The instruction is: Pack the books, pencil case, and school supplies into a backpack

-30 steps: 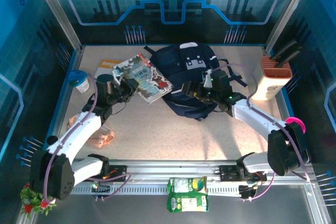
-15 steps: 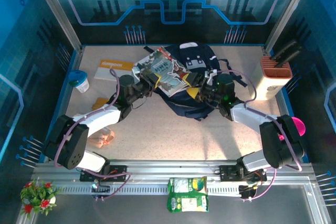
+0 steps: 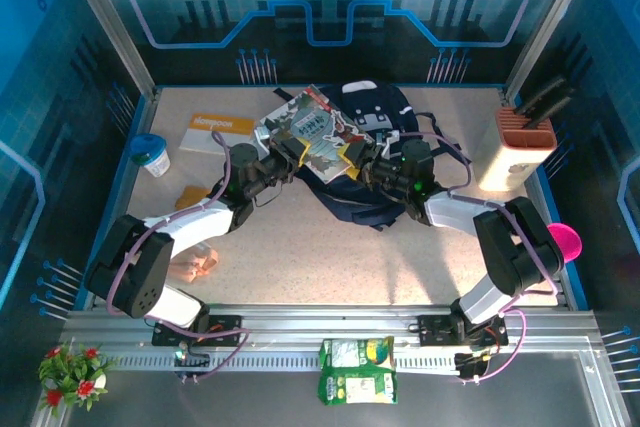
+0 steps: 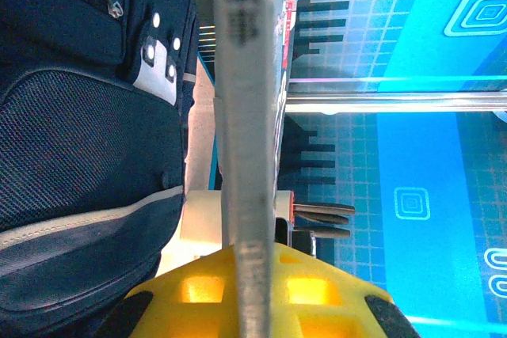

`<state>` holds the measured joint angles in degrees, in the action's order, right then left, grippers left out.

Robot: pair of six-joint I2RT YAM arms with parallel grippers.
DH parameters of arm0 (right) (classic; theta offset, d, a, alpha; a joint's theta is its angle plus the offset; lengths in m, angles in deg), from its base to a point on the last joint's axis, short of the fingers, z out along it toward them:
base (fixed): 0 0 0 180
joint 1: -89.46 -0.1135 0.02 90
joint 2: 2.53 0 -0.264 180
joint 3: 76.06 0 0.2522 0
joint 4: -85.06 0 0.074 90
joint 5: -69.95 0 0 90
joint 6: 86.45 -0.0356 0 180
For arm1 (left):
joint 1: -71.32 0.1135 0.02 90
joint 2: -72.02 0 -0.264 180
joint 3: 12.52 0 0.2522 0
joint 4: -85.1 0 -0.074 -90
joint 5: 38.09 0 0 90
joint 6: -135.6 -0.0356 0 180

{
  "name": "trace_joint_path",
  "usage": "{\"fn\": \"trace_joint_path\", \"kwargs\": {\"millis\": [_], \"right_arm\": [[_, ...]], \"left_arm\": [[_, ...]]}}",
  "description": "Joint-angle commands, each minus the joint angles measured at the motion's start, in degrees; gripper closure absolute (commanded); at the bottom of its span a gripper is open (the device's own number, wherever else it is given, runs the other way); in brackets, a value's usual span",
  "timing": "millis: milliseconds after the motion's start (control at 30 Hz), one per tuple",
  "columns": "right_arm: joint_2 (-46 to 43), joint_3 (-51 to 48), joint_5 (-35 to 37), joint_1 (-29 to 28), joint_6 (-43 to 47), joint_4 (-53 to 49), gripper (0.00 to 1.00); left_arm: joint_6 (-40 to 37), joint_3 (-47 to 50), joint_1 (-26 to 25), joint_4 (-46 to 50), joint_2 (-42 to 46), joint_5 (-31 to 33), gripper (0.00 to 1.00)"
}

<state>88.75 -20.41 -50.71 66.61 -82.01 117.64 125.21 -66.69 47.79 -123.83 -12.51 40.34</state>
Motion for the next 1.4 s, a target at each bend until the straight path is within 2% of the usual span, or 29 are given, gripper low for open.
{"fn": "trace_joint_path", "kwargs": {"millis": [0, 67, 200, 233, 333, 433, 600, 833, 1167, 1367], "right_arm": [[-0.5, 0.7, 0.0, -0.4, 0.8, 2.5, 0.65], [-1.4, 0.5, 0.3, -0.1, 2.2, 0.1, 0.75], [-4.2, -0.2, 1.3, 1.0, 5.4, -5.0, 0.88], [-5.1, -0.4, 1.5, 1.6, 6.3, -6.3, 0.9], [-8.1, -1.1, 1.9, 3.6, 9.8, -10.8, 0.93], [-11.9, -1.5, 2.7, 6.3, 15.1, -17.9, 0.94], [-21.6, -0.7, 7.9, 10.9, 27.0, -37.6, 0.95], [-32.2, 2.7, 16.1, 18.4, 38.9, -58.7, 0.93], [-39.1, 7.8, 19.1, 25.1, 47.8, -74.2, 0.94], [-41.9, 8.0, 18.2, 29.1, 48.3, -78.1, 0.93]], "left_arm": [[-0.6, -1.3, -0.3, -2.7, 0.3, 0.3, 1.0], [-1.1, -1.2, -0.3, -2.0, 0.4, 0.5, 0.99], [-3.6, -1.4, -0.2, 1.1, 1.2, 0.9, 0.83], [-4.9, -1.6, -0.3, 2.8, 1.5, 0.9, 0.77], [-10.7, -3.3, -0.3, 10.4, 2.7, 1.0, 0.51], [-18.7, -6.3, -0.8, 21.5, 3.5, 1.5, 0.41], [-33.0, -14.5, -3.6, 40.3, 1.2, 2.6, 0.3], [-51.5, -30.3, -10.6, 60.0, -9.5, 6.7, 0.14], [-70.2, -48.5, -19.3, 74.4, -25.1, 17.7, 0.01], [-77.0, -58.5, -21.7, 81.4, -34.0, 22.7, 0.01]]}}
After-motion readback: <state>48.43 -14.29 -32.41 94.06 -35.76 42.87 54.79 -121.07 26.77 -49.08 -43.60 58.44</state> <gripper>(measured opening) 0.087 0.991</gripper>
